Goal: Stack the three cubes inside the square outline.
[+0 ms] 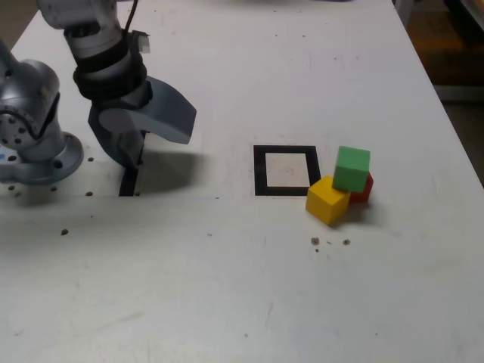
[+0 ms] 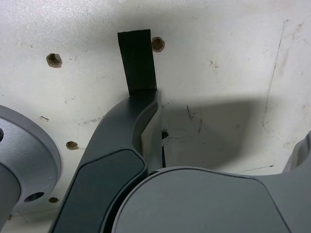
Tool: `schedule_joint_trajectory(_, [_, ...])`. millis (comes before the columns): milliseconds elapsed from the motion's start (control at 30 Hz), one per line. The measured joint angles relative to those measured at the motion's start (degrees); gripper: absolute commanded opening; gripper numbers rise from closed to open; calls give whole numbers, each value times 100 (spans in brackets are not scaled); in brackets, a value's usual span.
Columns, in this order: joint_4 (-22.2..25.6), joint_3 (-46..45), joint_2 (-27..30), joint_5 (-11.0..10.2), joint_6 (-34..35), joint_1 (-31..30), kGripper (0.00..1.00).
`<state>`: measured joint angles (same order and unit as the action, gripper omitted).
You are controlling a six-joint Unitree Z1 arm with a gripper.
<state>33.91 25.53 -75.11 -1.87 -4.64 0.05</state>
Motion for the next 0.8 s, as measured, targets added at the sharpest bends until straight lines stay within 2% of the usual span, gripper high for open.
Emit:
schedule_joint_trajectory(267, [-54, -48, 57, -9, 0, 0, 99])
schedule_joint_trajectory(467, [14, -76, 132, -179, 0, -4, 100])
schedule_joint_trajectory(533, [235, 61, 123, -323, -24, -11, 100])
schedule_joint_trajectory(600, [655, 375, -2, -455, -133, -17, 99])
schedule_joint_trajectory(667, [803, 634, -103, -459, -176, -42, 99])
schedule_joint_trajectory(800, [1557, 1387, -408, -484, -388, -238, 99])
